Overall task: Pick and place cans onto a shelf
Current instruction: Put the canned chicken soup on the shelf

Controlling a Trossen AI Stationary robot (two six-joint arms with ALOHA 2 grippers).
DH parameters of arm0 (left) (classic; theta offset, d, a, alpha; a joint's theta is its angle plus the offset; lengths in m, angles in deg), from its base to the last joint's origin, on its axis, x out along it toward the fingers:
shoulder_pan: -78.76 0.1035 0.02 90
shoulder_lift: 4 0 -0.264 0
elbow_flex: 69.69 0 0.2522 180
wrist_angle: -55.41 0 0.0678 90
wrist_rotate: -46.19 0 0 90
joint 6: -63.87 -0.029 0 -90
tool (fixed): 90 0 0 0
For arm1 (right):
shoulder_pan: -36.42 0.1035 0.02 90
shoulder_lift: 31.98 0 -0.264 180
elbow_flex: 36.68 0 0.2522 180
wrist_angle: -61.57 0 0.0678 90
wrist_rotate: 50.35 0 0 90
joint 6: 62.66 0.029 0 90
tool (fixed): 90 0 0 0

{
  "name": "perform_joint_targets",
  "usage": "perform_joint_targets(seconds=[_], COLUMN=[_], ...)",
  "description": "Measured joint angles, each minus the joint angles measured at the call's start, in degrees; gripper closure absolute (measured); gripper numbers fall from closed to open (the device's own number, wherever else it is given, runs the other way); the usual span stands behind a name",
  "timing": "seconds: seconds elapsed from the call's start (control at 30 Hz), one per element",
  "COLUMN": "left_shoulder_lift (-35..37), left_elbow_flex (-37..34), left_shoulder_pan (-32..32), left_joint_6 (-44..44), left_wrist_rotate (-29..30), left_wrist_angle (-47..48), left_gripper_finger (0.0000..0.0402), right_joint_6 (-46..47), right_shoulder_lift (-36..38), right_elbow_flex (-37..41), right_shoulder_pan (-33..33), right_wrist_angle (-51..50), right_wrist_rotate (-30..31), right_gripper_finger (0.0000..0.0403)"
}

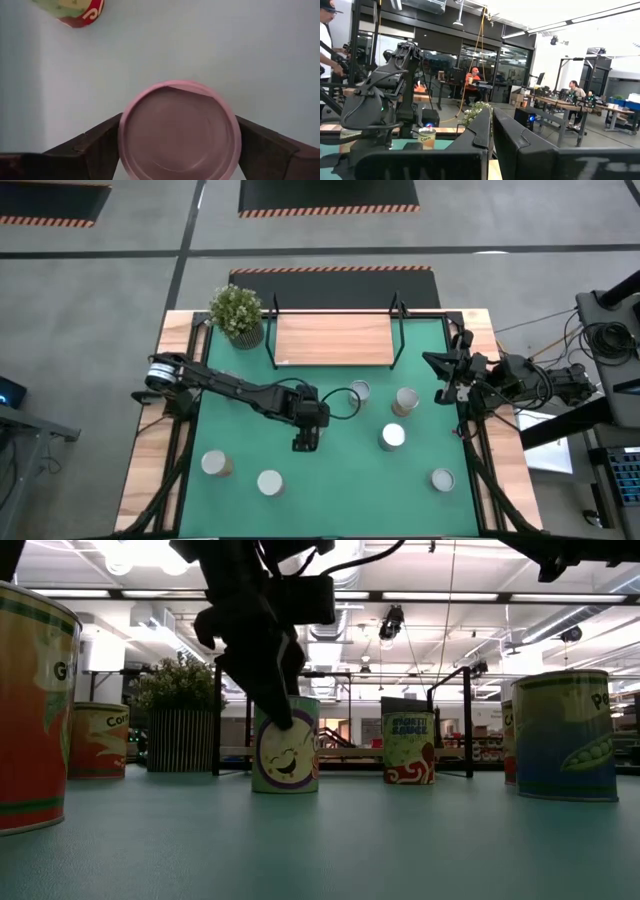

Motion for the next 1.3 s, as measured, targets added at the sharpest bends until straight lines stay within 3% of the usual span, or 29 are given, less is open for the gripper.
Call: perform_joint_targets(seconds=[0.17, 0.3, 0.63, 0.83, 1.07, 1.3], left_shoulder_lift=[0.33, 0.37, 0.55, 0.55, 0.57, 0.57], left_elbow_flex=[0.08, 1.75, 14.03, 19.87, 21.27, 21.20], left_shoulder_pan=[0.00, 0.00, 2.38, 8.28, 19.35, 31.42], left_joint_6=[-2.46, -5.43, -21.25, -30.64, -37.73, -38.89], left_wrist_rotate=[-0.05, -0.07, -0.03, 0.04, -0.30, -7.44], left_wrist_angle=[0.34, 2.27, 14.88, 19.17, 19.70, 18.64], left_gripper_finger=[0.0128, 0.0126, 0.0119, 0.0119, 0.0119, 0.0118], right_joint_6=[-0.36, -0.37, -0.37, -0.37, -0.35, -0.37], right_shoulder_lift=[0.00, 0.00, 0.00, 0.00, 0.00, 0.00], right_elbow_flex=[0.00, 0.00, 0.00, 0.00, 0.00, 0.00], right_shoulder_pan=[0.00, 0.02, 0.00, 0.02, 0.02, 0.02], right_wrist_angle=[-0.02, -0.02, -0.01, -0.02, -1.27, -1.42], right_wrist_rotate=[0.00, 0.01, 0.00, 0.00, 0.00, -0.01], right_gripper_finger=[0.0394, 0.0394, 0.0394, 0.0394, 0.0394, 0.0394])
